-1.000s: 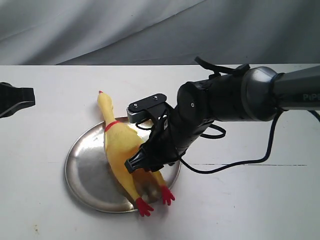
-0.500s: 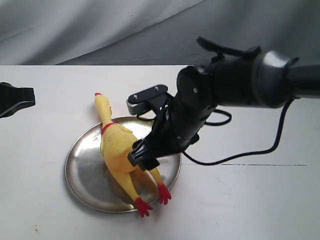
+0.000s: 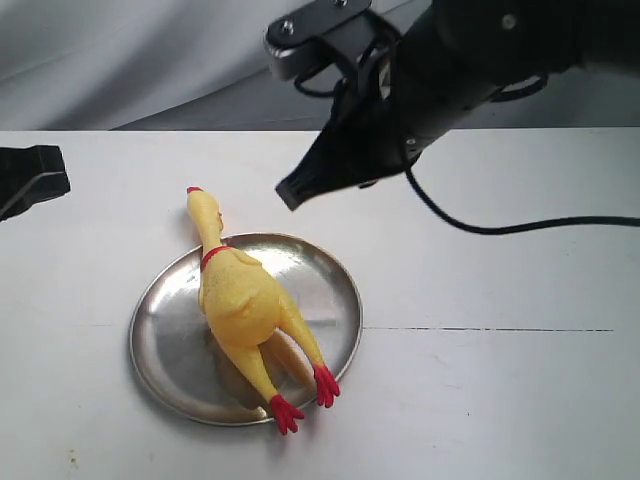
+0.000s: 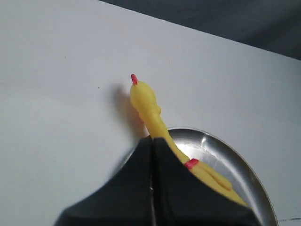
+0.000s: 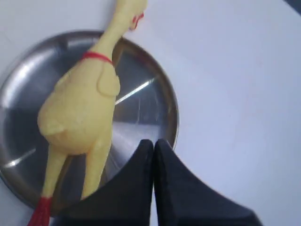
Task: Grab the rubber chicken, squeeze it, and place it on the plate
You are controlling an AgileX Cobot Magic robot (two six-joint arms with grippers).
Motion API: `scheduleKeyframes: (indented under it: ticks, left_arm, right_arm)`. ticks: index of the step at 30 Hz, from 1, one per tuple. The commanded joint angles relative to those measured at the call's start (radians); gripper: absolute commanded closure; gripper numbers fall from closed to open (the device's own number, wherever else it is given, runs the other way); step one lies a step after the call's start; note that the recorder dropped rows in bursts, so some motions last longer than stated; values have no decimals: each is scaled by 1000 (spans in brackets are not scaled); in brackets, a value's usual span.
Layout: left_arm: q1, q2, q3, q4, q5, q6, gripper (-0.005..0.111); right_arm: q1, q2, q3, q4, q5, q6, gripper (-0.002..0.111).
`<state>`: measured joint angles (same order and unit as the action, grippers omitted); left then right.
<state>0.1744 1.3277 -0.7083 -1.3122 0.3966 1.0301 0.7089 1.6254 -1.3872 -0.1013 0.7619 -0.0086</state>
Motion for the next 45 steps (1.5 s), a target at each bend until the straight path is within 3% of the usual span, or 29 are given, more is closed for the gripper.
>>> scheduleKeyframes:
  ticks: [1, 5, 9, 17, 27, 32, 41, 45]
  left_arm:
    - [-5, -93, -29, -8, -100, -5, 107]
    - [-5, -249, -40, 25, -226, 2, 107]
    - [-5, -399, -42, 56, -270, 2, 107]
    - [-5, -591, -42, 73, -352, 0, 107]
    - [-5, -732, -32, 118, -422, 2, 107]
    - [-5, -746, 12, 119, -488, 23, 107]
    - [-5, -746, 69, 114, -524, 17, 107]
    - [-5, -746, 69, 119, -517, 40, 107]
  right_arm:
    - [-3, -153, -5, -21, -152, 51, 108]
    - [-14, -306, -5, -81, -336, 103, 108]
    - [-87, -442, -5, -81, -418, 150, 108]
    - [-215, -651, -5, -201, -341, 150, 108]
    - [-222, -923, -5, -289, -207, 145, 108]
    - [-222, -1029, -5, -432, -70, 219, 108]
    - [-222, -1299, 312, -674, -80, 449, 108]
    - [-222, -1398, 483, -645, -117, 466, 108]
